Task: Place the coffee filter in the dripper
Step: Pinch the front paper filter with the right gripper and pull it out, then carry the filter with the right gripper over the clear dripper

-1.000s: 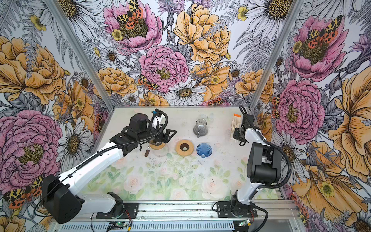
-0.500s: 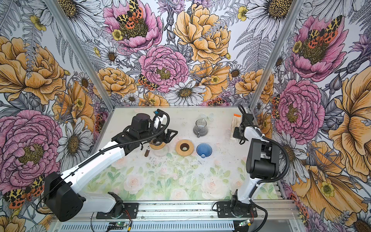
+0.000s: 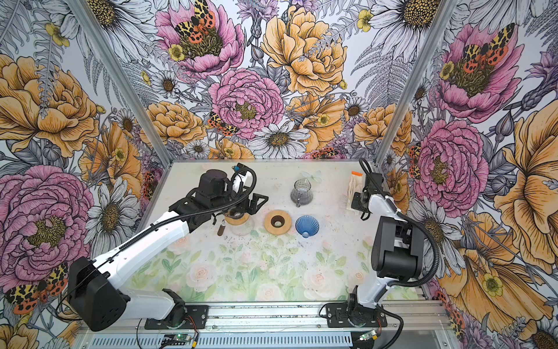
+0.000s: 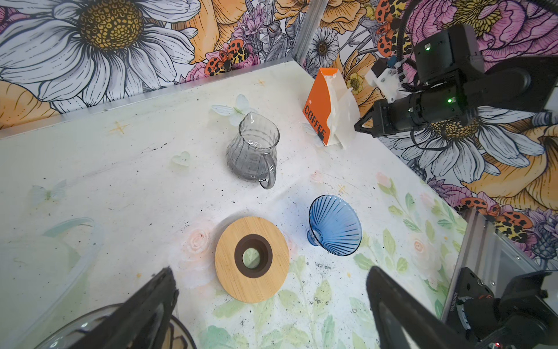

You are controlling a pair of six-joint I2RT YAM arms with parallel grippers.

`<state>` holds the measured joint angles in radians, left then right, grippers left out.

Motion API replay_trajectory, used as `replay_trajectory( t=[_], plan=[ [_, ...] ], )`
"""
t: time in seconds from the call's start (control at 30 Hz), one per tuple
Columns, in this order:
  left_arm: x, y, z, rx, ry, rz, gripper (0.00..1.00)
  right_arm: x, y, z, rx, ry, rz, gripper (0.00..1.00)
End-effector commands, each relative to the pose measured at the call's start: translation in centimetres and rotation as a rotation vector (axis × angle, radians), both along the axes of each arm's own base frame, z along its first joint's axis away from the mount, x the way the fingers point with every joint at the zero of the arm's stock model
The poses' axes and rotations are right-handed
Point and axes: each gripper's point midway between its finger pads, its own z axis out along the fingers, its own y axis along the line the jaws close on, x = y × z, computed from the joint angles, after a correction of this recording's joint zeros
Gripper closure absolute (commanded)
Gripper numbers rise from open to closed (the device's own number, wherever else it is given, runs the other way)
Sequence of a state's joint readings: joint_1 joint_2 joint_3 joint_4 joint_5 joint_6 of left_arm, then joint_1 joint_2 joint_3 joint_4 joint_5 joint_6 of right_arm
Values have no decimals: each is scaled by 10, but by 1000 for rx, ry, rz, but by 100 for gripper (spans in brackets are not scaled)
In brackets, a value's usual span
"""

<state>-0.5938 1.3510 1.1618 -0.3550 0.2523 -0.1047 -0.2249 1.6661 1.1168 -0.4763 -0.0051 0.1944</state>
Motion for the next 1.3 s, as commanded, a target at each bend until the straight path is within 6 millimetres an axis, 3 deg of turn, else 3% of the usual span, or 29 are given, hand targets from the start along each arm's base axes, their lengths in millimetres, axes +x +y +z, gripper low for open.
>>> replay_trajectory(
  t=[0.0,0.23,0.4,0.7,0.9,1.07,1.13,1.27],
  plan=[
    [1,-5,8,-10,-14,-9,1,-7,5,15,20,-34,-11,100],
    [0,-5,11,-13,-20,-11,1,-23,16,33,52,-60,-4,100],
    [0,-4,13,-13,-29,-8,1,-34,30,60,45,-80,23,100],
    [2,-3,23,-26,-49,1,1,-44,85,111,15,-89,185,100],
    [4,7,27,-33,-54,23,1,-41,144,161,104,-189,338,100],
    [4,21,39,-57,-71,54,1,-39,199,188,199,-221,499,100],
    [2,29,44,-60,-74,68,1,-42,229,200,264,-230,596,100],
    [4,51,44,-50,-54,117,1,-47,275,217,326,-229,739,100]
  ],
)
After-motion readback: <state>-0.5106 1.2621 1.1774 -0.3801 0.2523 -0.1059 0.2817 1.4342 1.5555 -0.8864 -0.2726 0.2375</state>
